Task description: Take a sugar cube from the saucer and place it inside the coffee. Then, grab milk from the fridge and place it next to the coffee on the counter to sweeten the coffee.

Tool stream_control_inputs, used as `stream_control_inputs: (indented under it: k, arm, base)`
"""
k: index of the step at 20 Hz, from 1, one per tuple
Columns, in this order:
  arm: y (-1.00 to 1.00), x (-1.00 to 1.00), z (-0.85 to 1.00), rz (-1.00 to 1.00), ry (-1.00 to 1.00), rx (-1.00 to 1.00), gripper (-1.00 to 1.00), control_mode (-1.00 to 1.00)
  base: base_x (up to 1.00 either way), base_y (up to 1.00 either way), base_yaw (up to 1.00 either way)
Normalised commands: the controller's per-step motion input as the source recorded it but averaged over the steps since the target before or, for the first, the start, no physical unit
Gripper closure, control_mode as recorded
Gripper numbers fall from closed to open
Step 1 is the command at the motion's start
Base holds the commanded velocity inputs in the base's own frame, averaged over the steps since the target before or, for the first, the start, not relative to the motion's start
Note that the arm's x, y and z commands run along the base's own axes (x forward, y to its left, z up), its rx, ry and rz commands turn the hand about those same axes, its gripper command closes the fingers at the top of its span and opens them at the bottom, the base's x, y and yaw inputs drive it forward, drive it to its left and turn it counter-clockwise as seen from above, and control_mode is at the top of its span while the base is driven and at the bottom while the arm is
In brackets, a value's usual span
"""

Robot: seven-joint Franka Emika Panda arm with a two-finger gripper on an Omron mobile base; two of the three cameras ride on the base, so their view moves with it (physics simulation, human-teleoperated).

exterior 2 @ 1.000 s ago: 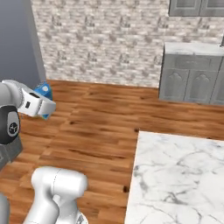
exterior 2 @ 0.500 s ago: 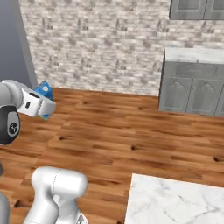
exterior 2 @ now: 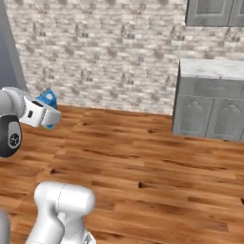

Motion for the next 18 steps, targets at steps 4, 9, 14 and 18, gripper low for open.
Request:
stream_control_inputs:
  k: [4, 9, 14, 18]
  arm:
    - [0.00, 0.00, 0.00, 0.00, 0.00, 0.00, 1.00, 1.00]
    - [0.00, 0.00, 0.00, 0.00, 0.00, 0.00, 1.00, 1.00]
    - [0.00, 0.00, 0.00, 0.00, 0.00, 0.00, 1.00, 1.00]
    - [0.00, 0.00, 0.00, 0.00, 0.00, 0.00, 1.00, 1.00]
  base:
    - [1.00, 0.00, -0.08]
    - [1.00, -0.15, -0.18]
    - [1.00, -0.31, -0.18]
    - [1.00, -0.41, -0.09]
